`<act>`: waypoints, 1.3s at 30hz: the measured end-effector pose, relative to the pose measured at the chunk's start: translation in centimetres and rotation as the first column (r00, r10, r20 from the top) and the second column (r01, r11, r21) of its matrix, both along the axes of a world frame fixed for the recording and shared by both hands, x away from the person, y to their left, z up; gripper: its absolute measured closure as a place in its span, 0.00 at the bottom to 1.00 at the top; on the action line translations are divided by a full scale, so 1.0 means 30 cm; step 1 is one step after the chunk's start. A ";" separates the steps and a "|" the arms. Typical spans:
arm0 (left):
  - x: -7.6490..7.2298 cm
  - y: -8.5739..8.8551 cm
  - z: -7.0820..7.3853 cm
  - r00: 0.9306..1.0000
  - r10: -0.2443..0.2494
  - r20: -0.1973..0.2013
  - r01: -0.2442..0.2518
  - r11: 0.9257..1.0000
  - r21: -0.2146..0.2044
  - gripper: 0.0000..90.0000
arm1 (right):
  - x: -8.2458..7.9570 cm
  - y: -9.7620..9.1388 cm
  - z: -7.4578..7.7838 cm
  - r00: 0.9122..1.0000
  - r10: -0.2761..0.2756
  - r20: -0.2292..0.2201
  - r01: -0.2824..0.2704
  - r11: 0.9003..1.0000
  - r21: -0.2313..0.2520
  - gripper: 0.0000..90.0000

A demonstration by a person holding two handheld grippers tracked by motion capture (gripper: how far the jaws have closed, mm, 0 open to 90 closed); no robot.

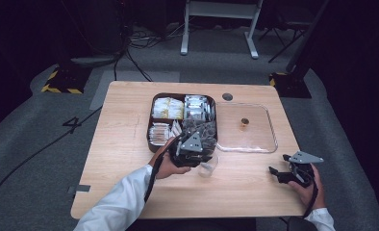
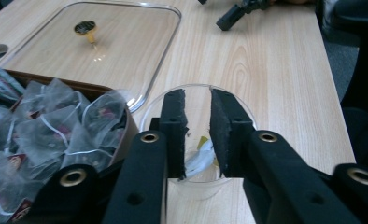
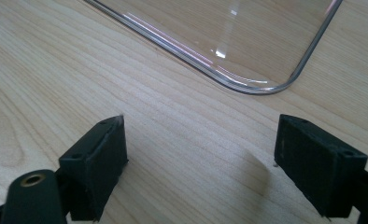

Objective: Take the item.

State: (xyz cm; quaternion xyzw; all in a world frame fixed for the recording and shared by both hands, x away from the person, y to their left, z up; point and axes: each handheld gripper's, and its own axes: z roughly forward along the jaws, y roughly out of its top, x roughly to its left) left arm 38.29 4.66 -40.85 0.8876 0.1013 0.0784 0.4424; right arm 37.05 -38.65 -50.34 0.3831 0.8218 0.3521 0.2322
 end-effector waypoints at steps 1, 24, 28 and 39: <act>0.002 0.005 0.003 1.000 0.006 0.001 -0.006 1.000 0.002 0.81 | 0.000 0.000 0.000 1.000 0.000 0.000 0.000 1.000 0.000 0.19; -0.003 0.120 0.060 0.993 0.105 0.062 -0.107 0.994 0.033 0.39 | 0.001 -0.001 0.000 1.000 0.000 -0.002 0.000 1.000 0.001 0.19; -0.004 0.136 0.062 0.988 0.133 0.077 -0.137 0.989 0.050 0.34 | 0.001 -0.001 0.000 1.000 0.000 -0.002 0.000 1.000 0.001 0.19; -0.013 0.201 0.057 0.982 0.171 0.084 -0.178 0.981 0.078 0.24 | 0.000 0.000 0.000 1.000 0.000 0.000 0.000 1.000 0.000 0.19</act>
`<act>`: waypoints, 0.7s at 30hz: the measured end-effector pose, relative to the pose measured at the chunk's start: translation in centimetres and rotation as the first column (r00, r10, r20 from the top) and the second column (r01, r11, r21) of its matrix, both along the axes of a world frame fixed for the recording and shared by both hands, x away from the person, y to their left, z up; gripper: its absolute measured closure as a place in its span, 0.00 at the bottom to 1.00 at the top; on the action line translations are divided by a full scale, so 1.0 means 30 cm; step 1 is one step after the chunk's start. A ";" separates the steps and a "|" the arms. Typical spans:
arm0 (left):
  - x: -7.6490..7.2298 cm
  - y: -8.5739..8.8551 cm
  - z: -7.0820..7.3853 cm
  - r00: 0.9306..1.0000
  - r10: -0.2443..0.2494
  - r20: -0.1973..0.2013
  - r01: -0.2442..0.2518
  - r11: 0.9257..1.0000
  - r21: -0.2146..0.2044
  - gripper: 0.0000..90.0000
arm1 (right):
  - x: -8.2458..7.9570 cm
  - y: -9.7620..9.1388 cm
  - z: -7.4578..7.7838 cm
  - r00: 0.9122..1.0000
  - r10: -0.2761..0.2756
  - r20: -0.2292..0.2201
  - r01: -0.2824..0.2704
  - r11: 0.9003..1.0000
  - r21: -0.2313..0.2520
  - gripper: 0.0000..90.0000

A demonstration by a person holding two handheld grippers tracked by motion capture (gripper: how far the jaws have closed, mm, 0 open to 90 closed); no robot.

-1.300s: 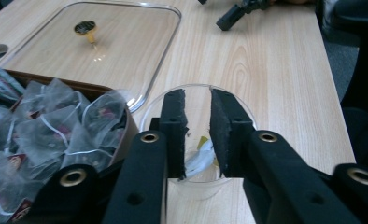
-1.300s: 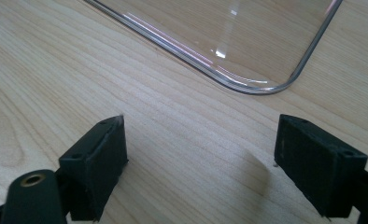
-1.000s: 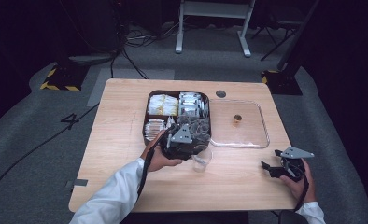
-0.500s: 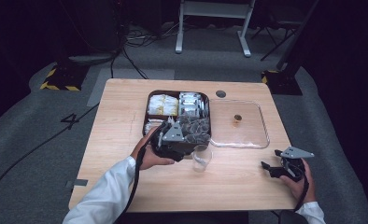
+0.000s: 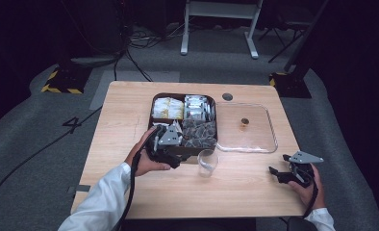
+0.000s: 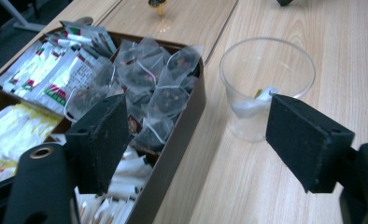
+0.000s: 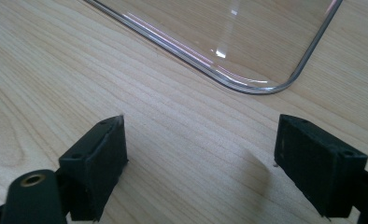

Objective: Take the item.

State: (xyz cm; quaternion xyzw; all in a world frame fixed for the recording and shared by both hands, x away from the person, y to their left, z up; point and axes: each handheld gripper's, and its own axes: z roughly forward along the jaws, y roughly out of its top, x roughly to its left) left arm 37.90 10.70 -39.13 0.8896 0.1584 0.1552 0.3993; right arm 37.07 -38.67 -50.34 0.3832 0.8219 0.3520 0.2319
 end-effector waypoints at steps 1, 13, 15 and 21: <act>-0.002 0.005 -0.001 1.000 0.013 0.008 -0.013 1.000 0.010 0.24 | 0.000 0.000 0.000 1.000 0.000 0.000 0.000 1.000 0.001 0.19; -0.030 0.098 -0.017 0.998 0.061 0.032 -0.062 0.997 0.041 0.21 | 0.000 0.000 0.000 1.000 0.000 0.001 0.000 1.000 0.000 0.19; -0.035 0.112 -0.024 0.997 0.072 0.036 -0.074 0.995 0.060 0.21 | -0.001 0.001 0.000 1.000 0.000 0.001 0.000 1.000 0.000 0.19; -0.052 0.158 -0.052 0.992 0.117 0.045 -0.120 0.990 0.079 0.21 | -0.001 0.001 0.000 1.000 -0.001 0.001 0.001 1.000 0.000 0.19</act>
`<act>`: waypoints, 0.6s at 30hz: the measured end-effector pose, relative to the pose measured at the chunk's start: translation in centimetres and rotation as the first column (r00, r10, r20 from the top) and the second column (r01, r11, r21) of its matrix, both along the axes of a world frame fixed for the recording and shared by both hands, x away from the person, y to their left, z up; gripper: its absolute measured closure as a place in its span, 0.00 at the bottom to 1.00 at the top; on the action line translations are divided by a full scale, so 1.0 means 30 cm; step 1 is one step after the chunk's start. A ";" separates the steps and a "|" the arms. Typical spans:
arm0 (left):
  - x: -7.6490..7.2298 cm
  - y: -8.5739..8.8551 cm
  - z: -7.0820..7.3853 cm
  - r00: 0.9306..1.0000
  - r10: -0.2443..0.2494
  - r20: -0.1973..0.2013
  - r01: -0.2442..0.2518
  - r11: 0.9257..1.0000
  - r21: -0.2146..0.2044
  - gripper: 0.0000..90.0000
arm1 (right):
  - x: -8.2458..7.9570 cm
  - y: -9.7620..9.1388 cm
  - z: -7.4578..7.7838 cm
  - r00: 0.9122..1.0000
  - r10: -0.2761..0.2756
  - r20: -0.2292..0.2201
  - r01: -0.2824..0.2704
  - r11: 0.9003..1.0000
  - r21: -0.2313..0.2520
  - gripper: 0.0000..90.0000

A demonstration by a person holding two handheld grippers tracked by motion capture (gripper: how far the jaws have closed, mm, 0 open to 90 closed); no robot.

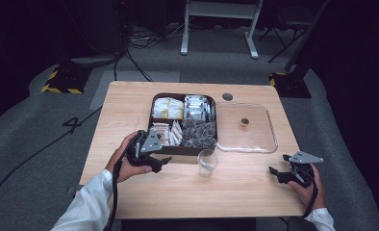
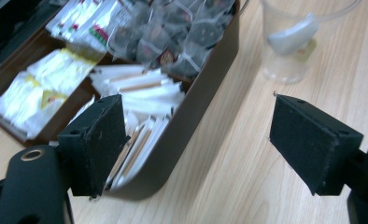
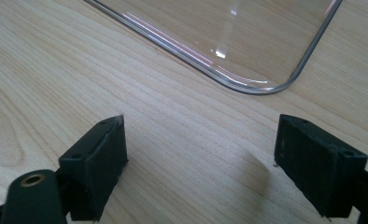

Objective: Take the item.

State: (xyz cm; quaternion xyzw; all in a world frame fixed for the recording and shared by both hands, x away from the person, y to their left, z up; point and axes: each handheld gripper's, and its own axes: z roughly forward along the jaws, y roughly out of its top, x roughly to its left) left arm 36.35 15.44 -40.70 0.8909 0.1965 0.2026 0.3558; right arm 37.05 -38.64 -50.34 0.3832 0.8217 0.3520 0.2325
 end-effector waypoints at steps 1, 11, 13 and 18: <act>-0.003 0.009 -0.005 1.000 0.008 0.004 -0.008 1.000 0.008 0.21 | 0.000 0.000 0.000 1.000 0.000 0.001 0.000 1.000 -0.001 0.19; -0.026 0.102 -0.058 0.997 0.074 -0.010 -0.074 0.997 0.035 0.21 | 0.000 0.000 0.000 1.000 0.000 0.000 0.000 1.000 -0.001 0.19; -0.028 0.120 -0.073 0.996 0.091 -0.011 -0.091 0.995 0.043 0.21 | 0.000 0.000 0.000 1.000 -0.001 0.001 0.001 1.000 -0.001 0.19; -0.031 0.160 -0.107 0.992 0.125 -0.027 -0.123 0.991 0.057 0.21 | 0.001 -0.001 0.000 1.000 0.000 0.000 0.000 1.000 -0.001 0.19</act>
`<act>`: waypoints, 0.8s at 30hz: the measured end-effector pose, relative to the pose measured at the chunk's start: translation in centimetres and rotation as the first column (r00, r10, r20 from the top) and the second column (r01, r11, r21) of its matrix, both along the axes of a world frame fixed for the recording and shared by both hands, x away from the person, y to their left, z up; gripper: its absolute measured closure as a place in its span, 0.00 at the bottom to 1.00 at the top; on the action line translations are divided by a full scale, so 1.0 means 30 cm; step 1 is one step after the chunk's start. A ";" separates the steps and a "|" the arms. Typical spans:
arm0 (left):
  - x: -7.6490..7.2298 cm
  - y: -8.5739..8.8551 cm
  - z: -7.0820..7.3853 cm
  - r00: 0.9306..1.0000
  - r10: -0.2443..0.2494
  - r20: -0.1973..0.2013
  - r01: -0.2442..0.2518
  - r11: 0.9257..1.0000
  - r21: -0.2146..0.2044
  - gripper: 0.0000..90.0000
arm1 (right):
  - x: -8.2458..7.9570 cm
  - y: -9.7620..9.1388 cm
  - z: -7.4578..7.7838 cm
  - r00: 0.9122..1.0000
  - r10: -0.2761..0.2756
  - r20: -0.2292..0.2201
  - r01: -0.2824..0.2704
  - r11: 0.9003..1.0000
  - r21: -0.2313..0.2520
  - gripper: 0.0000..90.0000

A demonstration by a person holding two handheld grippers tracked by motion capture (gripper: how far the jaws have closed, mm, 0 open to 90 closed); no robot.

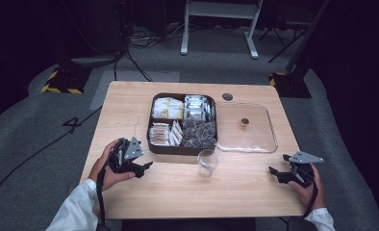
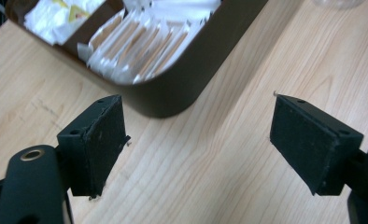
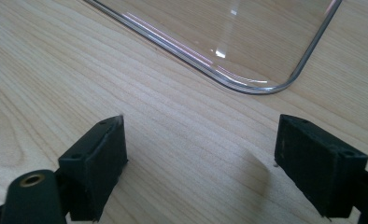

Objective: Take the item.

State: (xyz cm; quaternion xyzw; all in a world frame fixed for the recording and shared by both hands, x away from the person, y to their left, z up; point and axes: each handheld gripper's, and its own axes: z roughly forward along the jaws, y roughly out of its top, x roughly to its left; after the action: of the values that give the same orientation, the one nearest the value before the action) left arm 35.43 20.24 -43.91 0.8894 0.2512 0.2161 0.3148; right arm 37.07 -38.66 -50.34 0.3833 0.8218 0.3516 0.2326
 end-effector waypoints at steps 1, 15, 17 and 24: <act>0.000 0.007 -0.007 1.000 0.003 -0.001 -0.003 1.000 0.002 0.21 | 0.000 0.000 0.000 1.000 0.000 0.000 0.000 1.000 0.000 0.19; 0.007 0.085 -0.097 0.996 0.065 -0.058 -0.062 0.997 0.048 0.21 | 0.000 0.000 0.000 1.000 -0.002 0.001 0.002 1.000 -0.001 0.19; 0.002 0.093 -0.110 0.996 0.068 -0.062 -0.065 0.996 0.053 0.21 | 0.000 0.000 0.000 1.000 -0.004 0.001 0.004 1.000 -0.001 0.19; -0.013 0.133 -0.150 0.992 0.084 -0.092 -0.084 0.996 0.007 0.21 | 0.000 0.000 0.000 1.000 -0.004 0.001 0.004 1.000 -0.001 0.19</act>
State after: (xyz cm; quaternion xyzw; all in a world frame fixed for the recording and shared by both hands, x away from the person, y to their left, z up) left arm 35.03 24.22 -48.42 0.8876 0.3023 0.1884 0.2920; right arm 37.06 -38.66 -50.34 0.3848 0.8210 0.3509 0.2339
